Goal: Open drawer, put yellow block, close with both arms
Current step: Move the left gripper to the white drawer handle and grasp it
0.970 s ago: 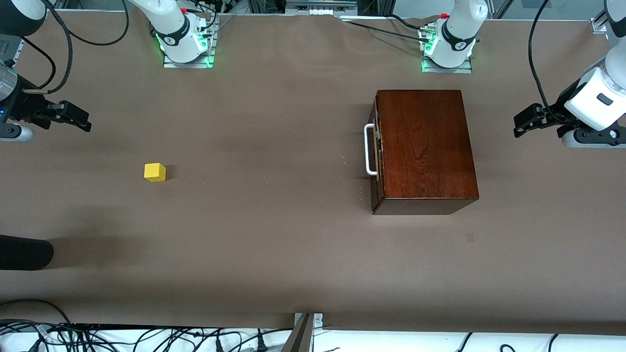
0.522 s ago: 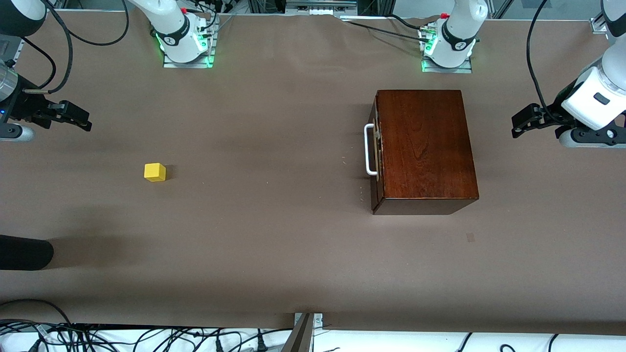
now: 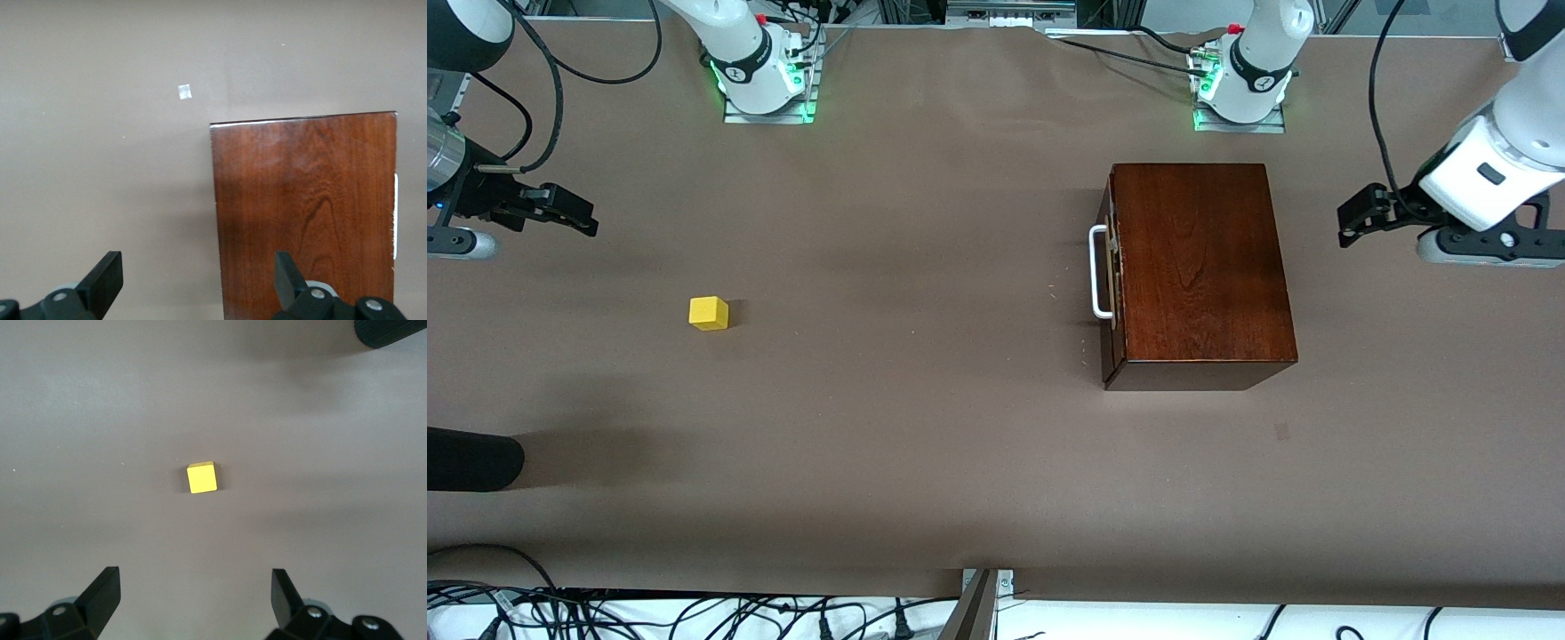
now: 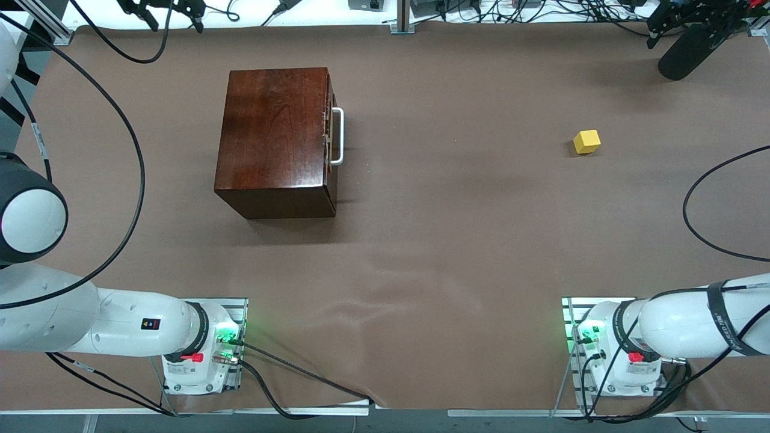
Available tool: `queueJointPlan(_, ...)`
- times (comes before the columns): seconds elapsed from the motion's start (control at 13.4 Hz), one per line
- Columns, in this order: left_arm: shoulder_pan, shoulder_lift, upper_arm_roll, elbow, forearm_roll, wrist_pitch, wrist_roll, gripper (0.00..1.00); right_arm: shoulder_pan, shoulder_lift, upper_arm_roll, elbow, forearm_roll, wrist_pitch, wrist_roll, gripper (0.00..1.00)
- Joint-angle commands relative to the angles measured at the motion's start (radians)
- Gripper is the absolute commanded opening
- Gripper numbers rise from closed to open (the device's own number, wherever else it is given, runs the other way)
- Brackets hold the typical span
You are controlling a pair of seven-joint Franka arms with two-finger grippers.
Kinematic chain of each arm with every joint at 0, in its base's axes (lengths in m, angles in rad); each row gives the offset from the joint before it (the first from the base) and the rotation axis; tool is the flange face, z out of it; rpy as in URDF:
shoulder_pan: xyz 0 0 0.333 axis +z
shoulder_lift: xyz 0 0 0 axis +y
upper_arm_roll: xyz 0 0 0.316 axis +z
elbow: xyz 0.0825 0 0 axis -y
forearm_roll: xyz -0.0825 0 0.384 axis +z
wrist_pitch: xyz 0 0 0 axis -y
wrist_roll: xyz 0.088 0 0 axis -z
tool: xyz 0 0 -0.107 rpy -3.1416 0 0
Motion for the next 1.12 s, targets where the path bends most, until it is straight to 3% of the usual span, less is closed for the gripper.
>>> queueJointPlan(0.0, -0.001, 0.023, -0.069, 0.004, -0.022, 0.003, -0.069, 1.0, -0.004, 0.003, 0.0, 0.006, -0.001, -0.011, -0.007, 1.0)
queueJointPlan(0.52, -0.004, 0.129, -0.357, 0.001, -0.002, 0.013, -0.343, 1.0, -0.003, 0.011, 0.0, 0.003, -0.001, -0.01, -0.007, 1.0)
queueJointPlan(1.04, -0.247, 0.276, -0.374, 0.0, 0.146, 0.062, -0.643, 1.0, -0.004, 0.017, 0.0, 0.003, -0.003, -0.01, -0.007, 1.0)
